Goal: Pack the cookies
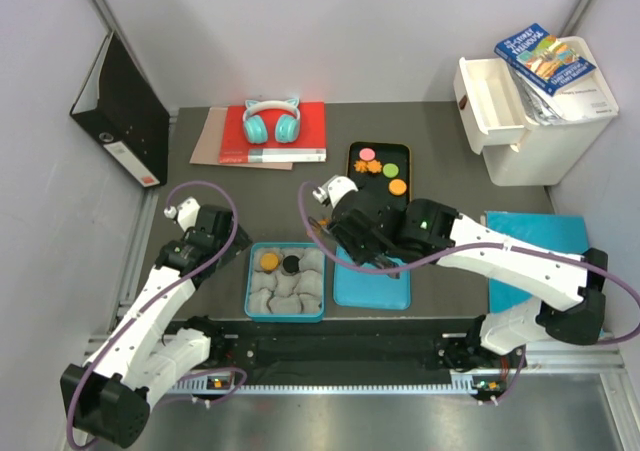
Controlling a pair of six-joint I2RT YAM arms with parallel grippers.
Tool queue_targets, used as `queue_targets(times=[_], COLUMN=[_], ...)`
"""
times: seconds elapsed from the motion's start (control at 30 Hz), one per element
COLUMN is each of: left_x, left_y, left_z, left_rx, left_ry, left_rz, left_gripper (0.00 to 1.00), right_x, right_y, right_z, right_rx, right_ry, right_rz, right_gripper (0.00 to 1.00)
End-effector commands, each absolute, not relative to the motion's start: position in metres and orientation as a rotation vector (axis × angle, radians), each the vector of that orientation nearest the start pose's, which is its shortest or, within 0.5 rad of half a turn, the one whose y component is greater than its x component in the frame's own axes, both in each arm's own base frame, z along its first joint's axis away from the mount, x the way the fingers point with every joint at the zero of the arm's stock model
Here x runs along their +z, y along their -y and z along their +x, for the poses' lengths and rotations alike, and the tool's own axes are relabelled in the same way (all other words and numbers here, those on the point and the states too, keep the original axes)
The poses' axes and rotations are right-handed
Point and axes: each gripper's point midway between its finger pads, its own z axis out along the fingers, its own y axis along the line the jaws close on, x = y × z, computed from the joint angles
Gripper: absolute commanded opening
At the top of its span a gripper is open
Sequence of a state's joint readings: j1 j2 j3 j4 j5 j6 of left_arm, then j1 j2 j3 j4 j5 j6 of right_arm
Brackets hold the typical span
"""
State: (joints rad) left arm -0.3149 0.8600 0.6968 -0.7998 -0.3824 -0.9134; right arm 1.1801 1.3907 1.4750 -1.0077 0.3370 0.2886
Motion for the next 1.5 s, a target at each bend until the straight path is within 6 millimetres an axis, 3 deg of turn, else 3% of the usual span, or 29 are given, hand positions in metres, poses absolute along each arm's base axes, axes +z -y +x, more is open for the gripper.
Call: queue_targets(times=[0.0,0.3,0.77,1.1,1.47], left_x=[0.117,0.117,0.116,0.115,0.114], left_y=[0.034,0.033,0.034,0.035,0.035], left_z=[0.227,0.228,0.227,0.226,0.227], left_rx=[-0.054,-0.051,-0.058,-0.062,-0.06], left_ry=[-2.251,-2.249,-2.255,-2.256,-2.256], left_rz=[-0.857,-0.859,-0.854,-0.853,-0.855], left_gripper=[0.98,0.98,0.98,0.98,0.98], right_x=[0.255,0.236,0.213,0.199,0.175], right_y=[-0.301,-0.333,-0.352,-0.358,-0.367], right_z=[0.147,0.122,0.082,0.074,0.082], right_rx=[0.354,0.43,0.414,0.411,0.347], right_ry=[-2.189,-2.191,-2.179,-2.2,-2.194], right_rz=[-0.976,-1.102,-1.35,-1.399,-1.414], right_gripper=[0.35,0.35,0.35,0.35,0.35])
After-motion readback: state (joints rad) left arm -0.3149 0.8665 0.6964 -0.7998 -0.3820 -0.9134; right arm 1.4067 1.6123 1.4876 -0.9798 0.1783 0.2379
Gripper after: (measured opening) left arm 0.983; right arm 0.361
